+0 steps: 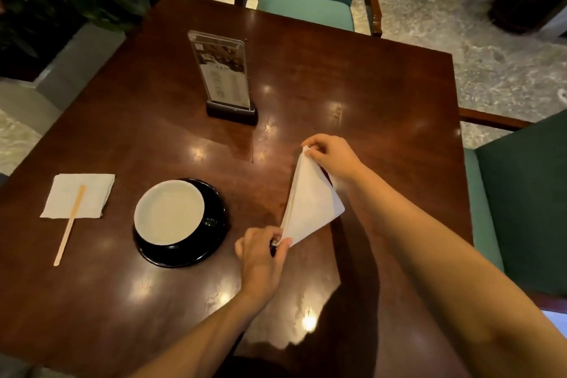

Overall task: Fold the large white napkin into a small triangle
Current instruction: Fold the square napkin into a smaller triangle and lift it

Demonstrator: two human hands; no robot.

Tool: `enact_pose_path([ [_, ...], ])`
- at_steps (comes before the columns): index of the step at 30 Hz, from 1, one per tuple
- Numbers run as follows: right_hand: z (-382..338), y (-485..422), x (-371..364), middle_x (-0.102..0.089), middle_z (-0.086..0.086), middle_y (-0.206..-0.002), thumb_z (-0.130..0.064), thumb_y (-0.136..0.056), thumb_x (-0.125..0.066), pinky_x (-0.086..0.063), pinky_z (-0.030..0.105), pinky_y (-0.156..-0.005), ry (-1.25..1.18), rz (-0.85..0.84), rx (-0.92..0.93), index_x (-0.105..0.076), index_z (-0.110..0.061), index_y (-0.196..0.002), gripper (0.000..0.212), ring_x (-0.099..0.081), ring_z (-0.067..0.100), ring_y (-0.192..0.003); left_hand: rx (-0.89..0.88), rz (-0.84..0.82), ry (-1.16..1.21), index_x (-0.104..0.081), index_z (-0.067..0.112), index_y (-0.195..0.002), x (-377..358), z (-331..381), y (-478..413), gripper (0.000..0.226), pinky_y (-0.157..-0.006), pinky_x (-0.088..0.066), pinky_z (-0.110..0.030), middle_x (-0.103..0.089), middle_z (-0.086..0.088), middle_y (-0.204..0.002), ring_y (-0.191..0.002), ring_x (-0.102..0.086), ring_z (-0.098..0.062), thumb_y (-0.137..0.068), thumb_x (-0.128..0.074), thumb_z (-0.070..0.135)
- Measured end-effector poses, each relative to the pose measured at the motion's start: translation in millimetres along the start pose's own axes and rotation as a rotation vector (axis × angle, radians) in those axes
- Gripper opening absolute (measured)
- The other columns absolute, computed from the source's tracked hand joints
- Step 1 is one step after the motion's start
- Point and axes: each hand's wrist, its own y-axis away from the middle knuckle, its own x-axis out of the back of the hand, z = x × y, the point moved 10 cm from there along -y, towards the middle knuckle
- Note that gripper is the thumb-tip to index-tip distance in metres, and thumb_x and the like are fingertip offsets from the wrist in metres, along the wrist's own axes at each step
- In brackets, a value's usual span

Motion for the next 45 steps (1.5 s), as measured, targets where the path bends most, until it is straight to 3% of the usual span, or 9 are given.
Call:
enact_pose_path([
  [3,13.2,-11.3,-11.8,-0.067,0.007,-0.089,-0.019,-0.093,-0.055,-0.047,0.034,-0.076,-0.04,-0.011,-0.073,-0.069,-0.015,-0.103,0.017,-0.061,0.028,-0.087,-0.023,0.04,-0.034,-0.063,0.021,-0.079,4.1,5.1,1.4,0.007,-0.075,-0.016,-0.019,-0.053,0.016,-0.081,-0.089,-0.037,-0.007,-0.084,-0.067,0.024],
  [13,19.8,-22.5,-24.7,-0.055,0.001,-0.097,-0.015,-0.09,-0.057,-0.032,0.014,-0.073,-0.015,0.079,-0.065,-0.069,-0.008,-0.099,0.016,-0.049,0.01,-0.08,-0.133,0.078,-0.198,-0.064,0.023,-0.083,3.9,10.3,-0.5,0.034,-0.077,-0.014,-0.02,-0.051,0.014,-0.083,-0.087,-0.027,0.0,-0.088,-0.04,0.046],
  [17,23.1,-22.4,-23.9,-0.054,-0.001,-0.095,-0.014,-0.091,-0.056,-0.03,0.01,-0.064,-0.008,0.082,-0.054,-0.068,-0.01,-0.102,0.017,-0.049,0.011,-0.076,-0.143,0.099,-0.235,-0.062,0.022,-0.082,3.0,9.3,0.2,0.025,-0.08,-0.022,-0.026,-0.054,0.01,-0.085,-0.086,-0.025,-0.001,-0.088,-0.048,0.042],
  [20,22.5,-19.7,-23.7,-0.053,-0.001,-0.094,-0.008,-0.091,-0.054,-0.033,0.004,-0.066,-0.008,0.093,-0.01,-0.067,-0.011,-0.105,0.019,-0.049,0.01,-0.076,-0.172,0.097,-0.237,-0.058,0.02,-0.104,4.0,18.7,-1.5,0.027,-0.087,-0.039,-0.038,-0.055,0.004,-0.104,-0.097,-0.032,-0.006,-0.084,-0.055,0.037],
  [22,19.0,-15.6,-24.6,-0.052,0.0,-0.094,-0.003,-0.091,-0.052,-0.032,0.0,-0.07,-0.027,0.111,0.049,-0.067,-0.011,-0.105,0.022,-0.048,0.01,-0.078,-0.367,0.021,-0.274,-0.043,0.016,-0.13,-7.7,46.6,-4.8,0.048,-0.104,-0.032,-0.04,-0.046,-0.003,-0.133,-0.123,-0.034,-0.015,-0.086,-0.05,0.034],
  [30,30.1,0.0,-27.7,-0.055,0.007,-0.098,-0.009,-0.091,-0.041,-0.036,0.034,-0.082,0.248,0.208,0.183,-0.063,-0.011,-0.098,0.023,-0.049,0.026,-0.094,-0.617,-0.25,-0.633,-0.026,0.009,-0.146,-71.4,50.5,-20.3,0.061,-0.111,-0.018,-0.045,-0.022,-0.011,-0.154,-0.143,-0.013,-0.024,-0.095,-0.028,0.043],
  [34,24.6,7.2,-5.1,-0.058,0.012,-0.121,-0.011,-0.092,-0.04,-0.039,0.042,-0.096,0.301,0.271,0.16,-0.059,-0.007,-0.12,0.034,-0.049,0.032,-0.114,-0.633,-0.268,-0.689,-0.022,0.009,-0.146,-74.2,51.0,-20.2,0.067,-0.111,-0.017,-0.046,-0.02,-0.014,-0.154,-0.144,-0.011,-0.026,-0.094,-0.026,0.051],
  [39,-1.1,60.5,-70.5,-0.017,0.003,-0.156,-0.037,-0.099,-0.021,-0.004,0.038,-0.119,0.511,-0.153,0.483,-0.021,-0.012,-0.148,0.055,-0.01,0.016,-0.145,-0.628,-0.293,-0.723,-0.026,0.003,-0.144,-77.8,50.7,-20.9,0.07,-0.112,-0.016,-0.046,-0.03,-0.016,-0.15,-0.143,-0.015,-0.028,-0.093,-0.029,0.052],
  [45,27.0,57.5,-75.5,-0.004,-0.003,-0.158,-0.038,-0.102,-0.021,0.002,0.04,-0.118,0.607,-0.08,0.344,-0.011,-0.018,-0.15,0.053,0.004,0.011,-0.145,-0.565,-0.26,-0.699,-0.021,0.0,-0.145,-69.4,38.8,-4.6,0.075,-0.113,-0.013,-0.043,-0.015,-0.017,-0.154,-0.143,-0.009,-0.027,-0.092,-0.029,0.052],
])
